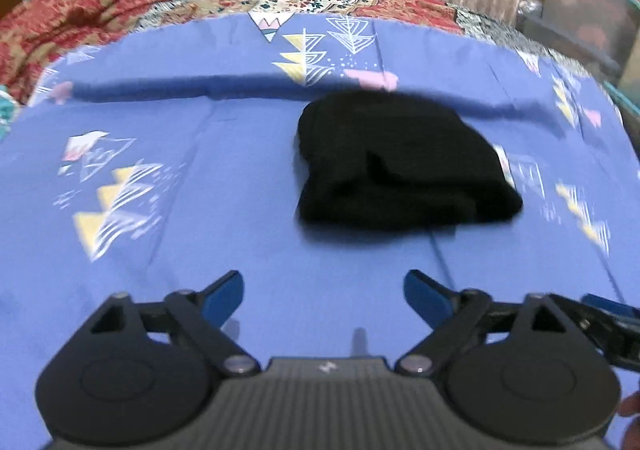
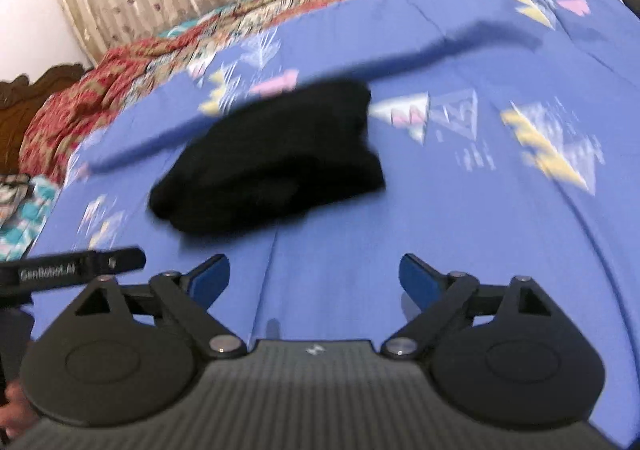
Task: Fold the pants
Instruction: 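Open both grippers and lift them away from the folded pants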
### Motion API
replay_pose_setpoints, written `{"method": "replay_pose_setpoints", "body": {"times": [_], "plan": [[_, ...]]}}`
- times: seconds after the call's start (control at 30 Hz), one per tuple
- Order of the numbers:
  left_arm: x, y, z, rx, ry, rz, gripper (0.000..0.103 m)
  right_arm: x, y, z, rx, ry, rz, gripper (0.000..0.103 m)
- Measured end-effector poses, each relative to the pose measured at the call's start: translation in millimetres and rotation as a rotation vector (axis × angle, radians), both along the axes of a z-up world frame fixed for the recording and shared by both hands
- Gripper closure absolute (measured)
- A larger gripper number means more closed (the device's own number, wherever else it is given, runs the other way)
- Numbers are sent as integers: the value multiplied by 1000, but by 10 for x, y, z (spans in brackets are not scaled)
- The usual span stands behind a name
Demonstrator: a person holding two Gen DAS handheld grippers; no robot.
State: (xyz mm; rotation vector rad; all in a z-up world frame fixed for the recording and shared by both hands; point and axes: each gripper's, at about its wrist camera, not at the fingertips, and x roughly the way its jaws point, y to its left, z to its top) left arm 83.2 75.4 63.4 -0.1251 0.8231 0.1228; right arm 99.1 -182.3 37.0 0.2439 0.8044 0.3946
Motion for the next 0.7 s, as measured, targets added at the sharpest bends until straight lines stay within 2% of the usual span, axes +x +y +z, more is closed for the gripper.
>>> {"method": "replay_pose_setpoints", "body": {"times": [0.13, 0.23, 0.37, 0.6, 0.7], "plan": [[-480, -115, 58, 73, 2, 4, 1, -439, 16, 97, -5, 24, -21, 0], [-735, -158, 103, 92, 22, 21, 0, -667, 55, 181, -26, 27, -35, 0], [-1039, -142, 178, 101, 42, 64, 0, -878, 129, 253, -20, 41, 5, 0], [-1281, -27, 329, 134, 67, 138, 0, -1071, 260, 292, 3, 77, 80, 0], [-1336, -26, 366, 143, 73, 140, 0, -1127, 262, 321, 15, 81, 90, 0]]}}
